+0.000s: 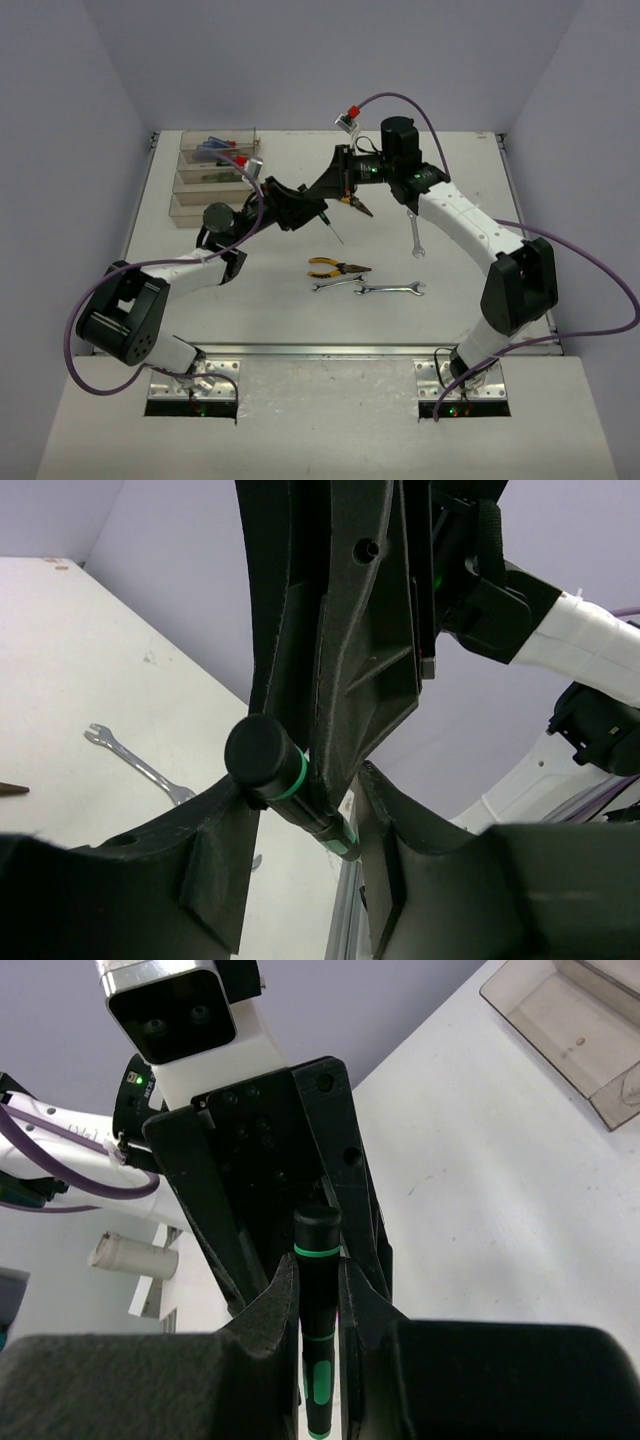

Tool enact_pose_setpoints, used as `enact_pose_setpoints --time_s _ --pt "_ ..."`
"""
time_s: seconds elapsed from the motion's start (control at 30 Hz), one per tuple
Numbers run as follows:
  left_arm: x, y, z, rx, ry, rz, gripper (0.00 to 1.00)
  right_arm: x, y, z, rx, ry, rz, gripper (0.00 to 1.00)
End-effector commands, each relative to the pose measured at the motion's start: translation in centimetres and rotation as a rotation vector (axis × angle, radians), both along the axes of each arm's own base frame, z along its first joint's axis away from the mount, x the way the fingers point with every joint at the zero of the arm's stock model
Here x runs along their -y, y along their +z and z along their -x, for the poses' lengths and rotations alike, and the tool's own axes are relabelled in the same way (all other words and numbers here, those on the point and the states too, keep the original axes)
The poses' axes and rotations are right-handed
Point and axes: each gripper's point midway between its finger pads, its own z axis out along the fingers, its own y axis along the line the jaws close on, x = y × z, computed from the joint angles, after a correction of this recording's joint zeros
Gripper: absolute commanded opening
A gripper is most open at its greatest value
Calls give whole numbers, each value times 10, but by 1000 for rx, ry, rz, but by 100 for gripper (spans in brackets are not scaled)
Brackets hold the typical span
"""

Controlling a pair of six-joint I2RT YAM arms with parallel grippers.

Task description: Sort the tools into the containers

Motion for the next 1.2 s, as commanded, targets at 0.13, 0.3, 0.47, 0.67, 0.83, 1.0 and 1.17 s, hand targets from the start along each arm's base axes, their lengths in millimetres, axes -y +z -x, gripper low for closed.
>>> enact_pose_setpoints --time_s 0.13,0.3,0.47,0.67,0.83,1.0,1.17 --pt "13 15 24 74 -115 13 43 2 43 -23 199 -98 -40 0" --pt "12 16 23 76 -108 12 0 0 43 -23 194 -90 -43 0" --pt "10 21 3 56 -25 -15 0 1 39 -18 184 -76 -43 9" --pt "-30 1 -67 -172 304 -64 0 41 35 -50 121 -304 20 99" --pt "-130 -47 -135 -537 659 -20 0 140 19 -95 95 -742 177 99" --pt "-228 -73 -202 -754 986 32 0 181 -9 -80 98 -853 274 99" --pt "-293 -125 -253 -958 1224 35 0 183 -38 -59 84 -817 321 99"
